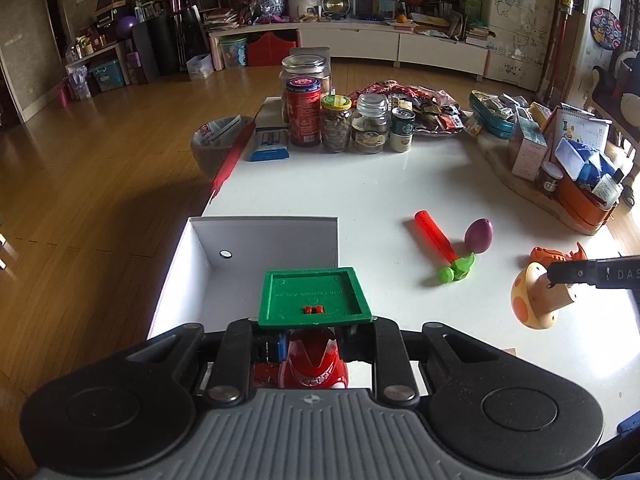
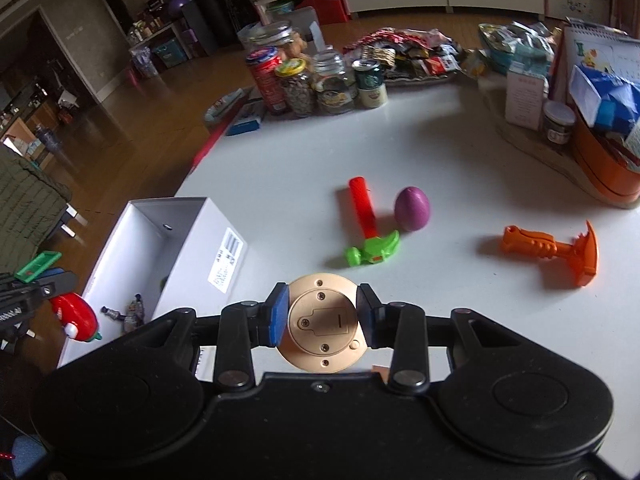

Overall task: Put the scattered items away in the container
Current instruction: 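Carry the red fish and mushroom over the white box with both tools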

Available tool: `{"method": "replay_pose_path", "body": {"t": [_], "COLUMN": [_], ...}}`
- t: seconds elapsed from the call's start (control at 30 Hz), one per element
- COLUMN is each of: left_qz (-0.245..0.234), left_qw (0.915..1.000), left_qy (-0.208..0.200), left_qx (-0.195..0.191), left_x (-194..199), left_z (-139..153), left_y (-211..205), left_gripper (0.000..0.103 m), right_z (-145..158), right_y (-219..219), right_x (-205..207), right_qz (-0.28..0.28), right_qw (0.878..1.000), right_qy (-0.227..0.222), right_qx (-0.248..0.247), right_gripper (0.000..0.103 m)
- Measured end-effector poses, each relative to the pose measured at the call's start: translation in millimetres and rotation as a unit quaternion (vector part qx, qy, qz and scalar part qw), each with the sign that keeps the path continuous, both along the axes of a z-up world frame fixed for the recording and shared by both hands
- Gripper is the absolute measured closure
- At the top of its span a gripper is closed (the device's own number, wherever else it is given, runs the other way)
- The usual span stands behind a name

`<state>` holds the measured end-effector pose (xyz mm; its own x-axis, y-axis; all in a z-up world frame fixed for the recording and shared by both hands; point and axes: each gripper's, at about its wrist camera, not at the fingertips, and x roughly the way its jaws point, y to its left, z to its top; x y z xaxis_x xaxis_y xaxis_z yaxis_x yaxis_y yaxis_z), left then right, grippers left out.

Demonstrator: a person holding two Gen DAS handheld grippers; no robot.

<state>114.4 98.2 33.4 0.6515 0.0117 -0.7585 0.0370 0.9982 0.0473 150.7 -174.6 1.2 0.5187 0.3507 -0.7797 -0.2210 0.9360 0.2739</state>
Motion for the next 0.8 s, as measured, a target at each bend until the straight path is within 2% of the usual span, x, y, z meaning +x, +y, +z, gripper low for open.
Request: {"method": "replay_pose_path", "body": {"t": [0.23,0.43,0.6,0.8], "left_qz": [0.016,0.029,0.036,0.044], "left_qw": [0.9997,0.9989,0.9977,0.9958], "left_qy": [0.010,0.022,0.033,0.044], "left_qx": [-0.015,-0.030,-0.046,-0.066], "left_x": [-8,-13,-14,-11], "left_z": [-10,-25,-43,-63], "left_y": [30,53,66,77], "left_gripper": [0.081,0.081,0.081,0.081], "right_z": [29,41,35,14], "right_y": [70,126,163,196], "right_x": [1,5,11,22], "right_qz": [0.064,0.110,0.133,0.141], "right_qw": [0.998,0.994,0.991,0.990], "right_qy": [-0.009,-0.010,-0.005,0.013], "right_qx": [0.021,0.027,0.022,0.005], "right_gripper": [0.064,0.064,0.064,0.064]}}
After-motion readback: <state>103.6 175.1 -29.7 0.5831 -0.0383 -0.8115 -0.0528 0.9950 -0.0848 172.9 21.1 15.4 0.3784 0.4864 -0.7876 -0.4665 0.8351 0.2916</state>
